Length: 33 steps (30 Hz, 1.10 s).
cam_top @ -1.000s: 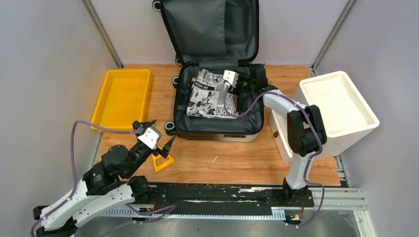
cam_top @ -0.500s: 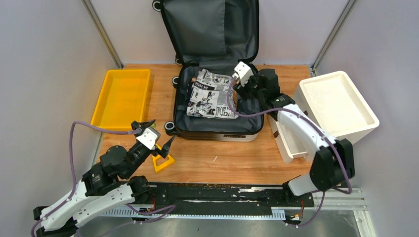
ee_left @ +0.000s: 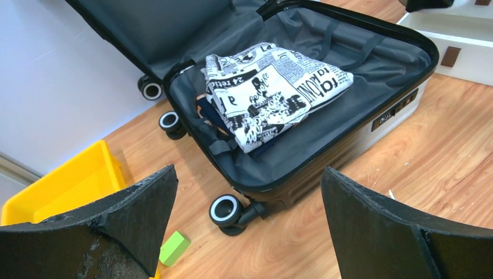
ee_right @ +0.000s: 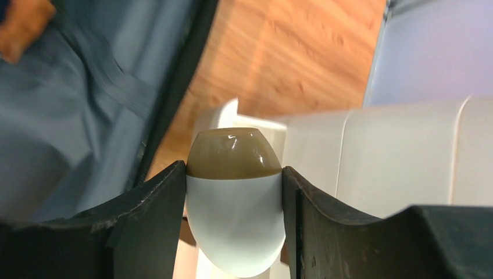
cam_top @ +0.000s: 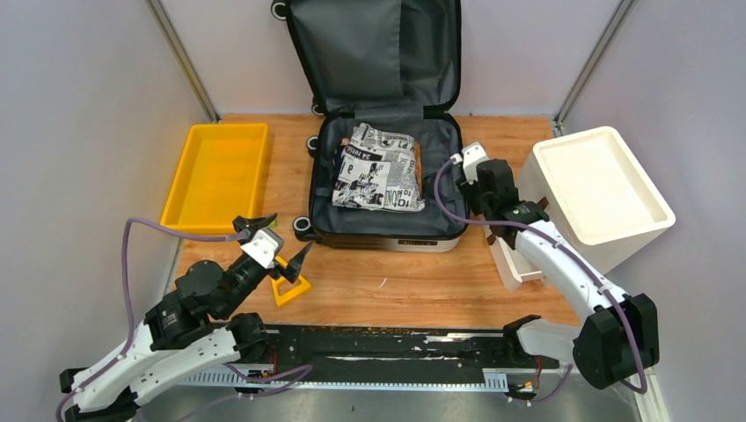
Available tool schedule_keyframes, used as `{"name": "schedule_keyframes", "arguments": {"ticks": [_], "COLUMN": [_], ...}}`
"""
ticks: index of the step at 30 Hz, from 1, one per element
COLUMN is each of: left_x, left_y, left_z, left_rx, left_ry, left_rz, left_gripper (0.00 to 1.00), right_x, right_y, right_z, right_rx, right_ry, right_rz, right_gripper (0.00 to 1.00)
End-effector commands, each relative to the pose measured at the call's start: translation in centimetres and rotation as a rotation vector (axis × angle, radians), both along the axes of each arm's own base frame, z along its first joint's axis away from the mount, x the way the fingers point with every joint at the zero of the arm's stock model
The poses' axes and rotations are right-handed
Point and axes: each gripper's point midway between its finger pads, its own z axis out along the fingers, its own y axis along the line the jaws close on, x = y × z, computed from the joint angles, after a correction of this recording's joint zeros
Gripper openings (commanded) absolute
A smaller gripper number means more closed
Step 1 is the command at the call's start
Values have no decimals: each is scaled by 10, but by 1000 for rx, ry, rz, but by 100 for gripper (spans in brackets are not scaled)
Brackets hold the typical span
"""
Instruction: Open, take out, and arrange the luggage
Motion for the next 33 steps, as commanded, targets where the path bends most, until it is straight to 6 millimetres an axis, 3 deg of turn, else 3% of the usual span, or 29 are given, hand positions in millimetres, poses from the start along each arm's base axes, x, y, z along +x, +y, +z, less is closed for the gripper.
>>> {"name": "schedule_keyframes", "arguments": {"ticks": [1,6,12,14,18,24,29,33], "left_x": [-2,-3,-3,-3,-3,-3,-3,-3], "left_y": [-2,-3,-6,-5,-5,-4,-4,-4], "left_z": [12,13,12,11,12,12,12,12], "left_rx": [-36,-38,-34,-33,-34,-35,-35,-36], "left_ry": [-30,-30,-26,-26,-27,-28,-28,-29], "left_rz": [-21,-25,-33,-32,-30,-28,-30,-31], "left_gripper": [100,100,100,100,100,100,100,100], "right_x": [-15,-32,-45,-46,-47,-47,-49,-48], "right_y": [-39,-57,-71,-75,-78,-72,-67,-51], "right_z": [-14,-48,-68,-69,-69,-69,-72,-67], "right_rx": [-67,-108,-139,-156,-169,-150,-135,-58], "right_ry": [24,115,174,178,189,207,241,255], "right_rz": [-175,-251,-295,-312,-324,-296,-270,-214], "right_gripper": [17,17,24,28,47,66,70,66]}}
